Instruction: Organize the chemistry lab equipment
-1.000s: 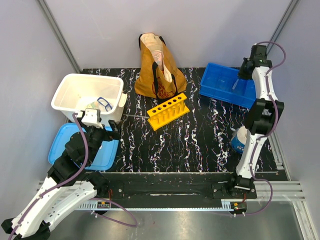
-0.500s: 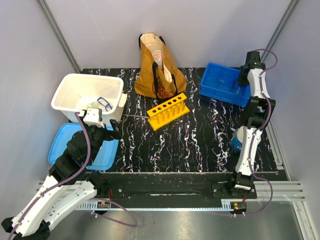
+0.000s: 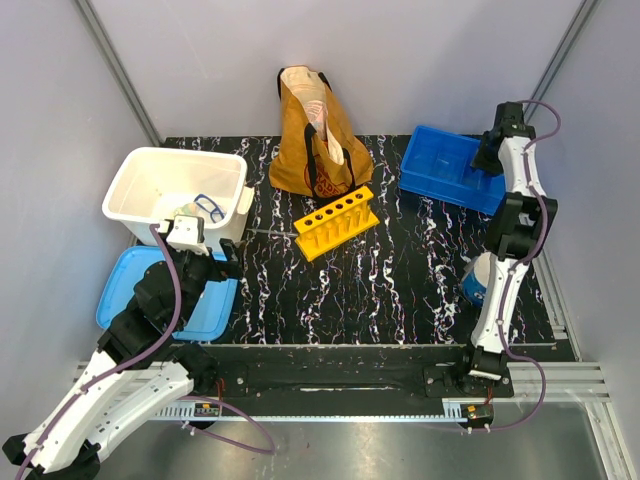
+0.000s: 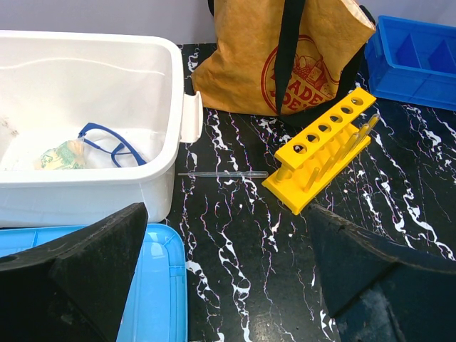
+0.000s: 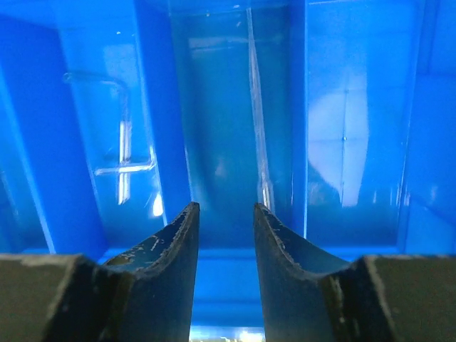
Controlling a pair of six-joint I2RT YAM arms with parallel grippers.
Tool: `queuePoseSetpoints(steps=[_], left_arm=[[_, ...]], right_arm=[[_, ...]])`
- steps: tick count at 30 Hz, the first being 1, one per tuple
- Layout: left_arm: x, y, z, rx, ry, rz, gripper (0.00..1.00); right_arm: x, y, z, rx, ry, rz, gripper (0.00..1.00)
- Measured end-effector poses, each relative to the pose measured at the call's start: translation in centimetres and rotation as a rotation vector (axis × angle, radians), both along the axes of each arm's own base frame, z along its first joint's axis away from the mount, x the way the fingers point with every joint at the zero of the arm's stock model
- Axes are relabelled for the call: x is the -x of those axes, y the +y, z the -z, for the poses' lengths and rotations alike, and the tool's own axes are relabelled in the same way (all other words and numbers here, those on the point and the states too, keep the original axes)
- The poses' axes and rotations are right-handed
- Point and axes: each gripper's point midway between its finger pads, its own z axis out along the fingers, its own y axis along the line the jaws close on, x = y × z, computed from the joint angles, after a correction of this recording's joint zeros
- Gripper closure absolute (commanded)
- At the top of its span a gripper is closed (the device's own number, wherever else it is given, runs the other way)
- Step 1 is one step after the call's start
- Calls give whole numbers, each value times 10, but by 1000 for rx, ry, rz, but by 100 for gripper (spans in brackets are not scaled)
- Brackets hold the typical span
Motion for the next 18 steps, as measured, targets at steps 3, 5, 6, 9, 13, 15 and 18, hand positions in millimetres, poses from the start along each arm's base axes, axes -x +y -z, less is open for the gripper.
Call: queuePoseSetpoints(steps=[3, 5, 6, 9, 13, 15, 18], left_arm=[[0, 0, 0, 0, 0, 0, 1], [0, 0, 0, 0, 0, 0, 1], [0, 0, 0, 0, 1, 0, 1], [-1, -1, 1, -4, 6, 0, 1], [-5, -6, 1, 15, 22, -3, 1], [-6, -13, 1, 34, 32, 17, 1], [-7, -25, -4, 53, 60, 59, 3]], right_arm=[[10, 11, -23, -37, -28, 1, 58], [16, 19, -41, -60, -55, -2, 59], [21, 24, -50, -72, -69, -2, 58], [41, 45, -77, -105, -115, -6, 58], [85, 102, -97, -151, -149, -70, 59], [104, 137, -102, -192, -155, -130, 58], [139, 206, -106, -278, -166, -268, 58]])
